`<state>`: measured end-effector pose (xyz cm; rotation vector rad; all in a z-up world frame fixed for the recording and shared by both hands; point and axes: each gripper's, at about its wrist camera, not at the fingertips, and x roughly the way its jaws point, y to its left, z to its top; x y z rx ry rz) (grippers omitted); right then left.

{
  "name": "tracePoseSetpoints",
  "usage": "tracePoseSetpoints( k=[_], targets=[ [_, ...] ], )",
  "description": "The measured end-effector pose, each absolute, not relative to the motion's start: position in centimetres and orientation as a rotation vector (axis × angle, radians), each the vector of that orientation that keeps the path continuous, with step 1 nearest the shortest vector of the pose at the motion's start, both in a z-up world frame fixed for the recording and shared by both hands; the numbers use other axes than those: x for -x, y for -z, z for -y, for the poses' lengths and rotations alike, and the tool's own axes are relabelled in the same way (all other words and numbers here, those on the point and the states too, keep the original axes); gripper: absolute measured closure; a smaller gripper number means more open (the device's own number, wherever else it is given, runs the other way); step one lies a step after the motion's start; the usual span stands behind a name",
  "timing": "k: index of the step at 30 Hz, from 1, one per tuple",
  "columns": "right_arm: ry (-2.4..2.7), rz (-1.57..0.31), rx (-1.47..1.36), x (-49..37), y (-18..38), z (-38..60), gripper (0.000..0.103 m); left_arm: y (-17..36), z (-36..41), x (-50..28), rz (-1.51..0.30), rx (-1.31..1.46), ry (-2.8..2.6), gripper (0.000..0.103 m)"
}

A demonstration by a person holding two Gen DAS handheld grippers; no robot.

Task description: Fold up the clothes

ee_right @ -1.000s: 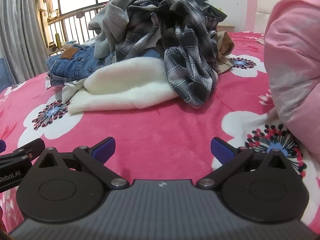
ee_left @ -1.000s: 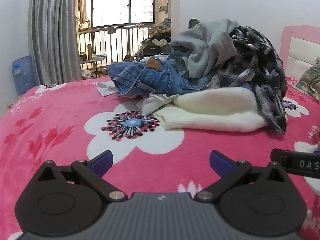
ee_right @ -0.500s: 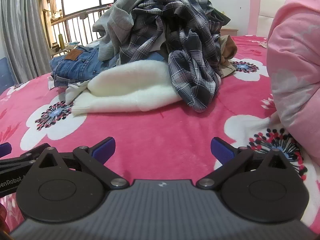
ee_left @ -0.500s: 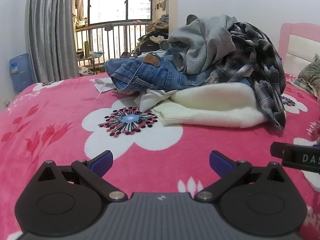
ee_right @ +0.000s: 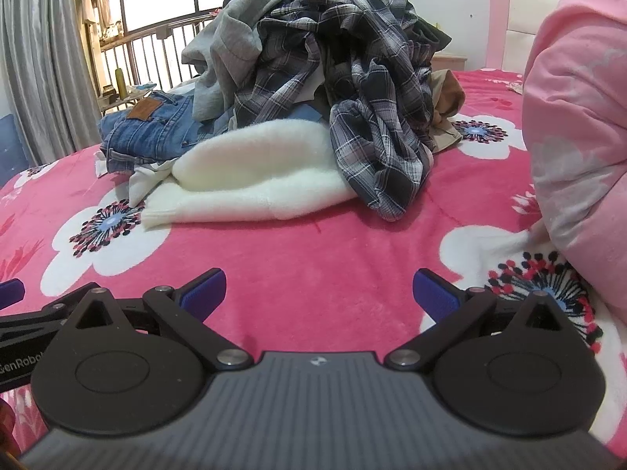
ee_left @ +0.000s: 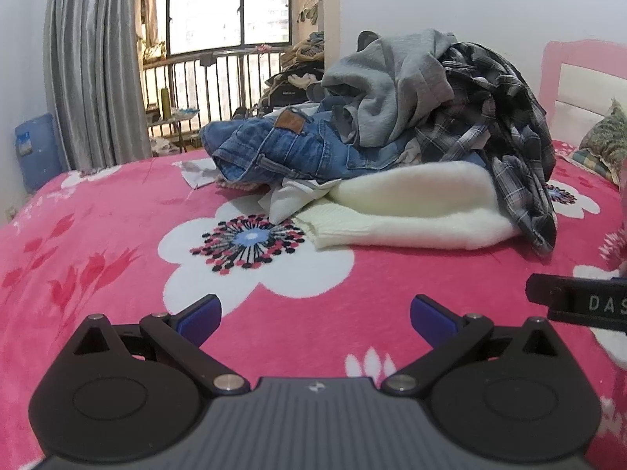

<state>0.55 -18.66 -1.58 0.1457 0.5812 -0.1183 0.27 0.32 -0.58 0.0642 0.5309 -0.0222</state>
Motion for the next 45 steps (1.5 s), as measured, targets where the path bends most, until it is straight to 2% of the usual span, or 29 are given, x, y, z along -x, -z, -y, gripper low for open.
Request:
tracePoseSetpoints(
  k=[45],
  targets=[
    [0.111,-0.573,-0.155,-0.60,1.49,18.82,0.001,0.69,-0.12,-0.41,-0.502,-0.111,0.038,0.000]
  ],
)
